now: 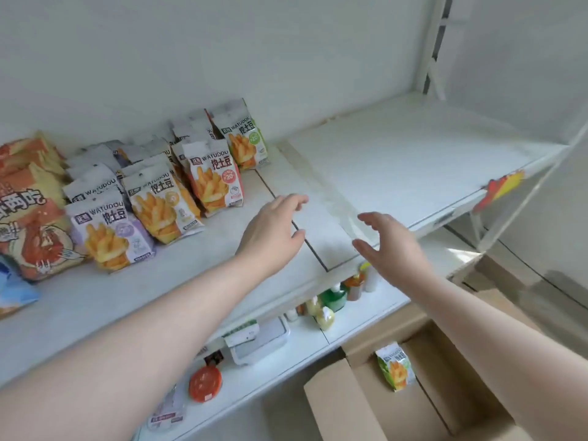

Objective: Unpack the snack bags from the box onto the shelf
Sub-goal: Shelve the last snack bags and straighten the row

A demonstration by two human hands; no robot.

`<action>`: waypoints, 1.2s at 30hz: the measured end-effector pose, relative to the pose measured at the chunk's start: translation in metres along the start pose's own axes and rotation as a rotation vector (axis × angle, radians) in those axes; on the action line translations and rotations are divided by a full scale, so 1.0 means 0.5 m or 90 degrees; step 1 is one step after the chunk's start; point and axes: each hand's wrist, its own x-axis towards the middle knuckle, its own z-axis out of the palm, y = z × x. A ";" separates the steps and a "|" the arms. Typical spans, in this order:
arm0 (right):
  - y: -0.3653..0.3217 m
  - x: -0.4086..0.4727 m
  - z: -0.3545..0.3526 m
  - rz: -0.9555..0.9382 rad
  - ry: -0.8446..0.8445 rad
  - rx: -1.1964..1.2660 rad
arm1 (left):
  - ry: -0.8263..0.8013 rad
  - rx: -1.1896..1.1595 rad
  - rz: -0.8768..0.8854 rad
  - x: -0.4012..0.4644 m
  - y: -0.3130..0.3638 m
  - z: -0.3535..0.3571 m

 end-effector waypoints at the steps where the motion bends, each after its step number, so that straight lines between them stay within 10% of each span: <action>1: -0.002 -0.055 -0.017 0.014 -0.014 -0.017 | -0.010 0.007 -0.012 -0.056 0.021 -0.003; 16: 0.079 -0.793 -0.035 0.214 -0.185 -0.145 | -0.259 -0.049 -0.079 -0.745 0.216 0.138; 36: 0.530 -1.006 -0.353 0.317 -0.218 -0.108 | -0.401 -0.069 -0.185 -0.800 0.604 0.516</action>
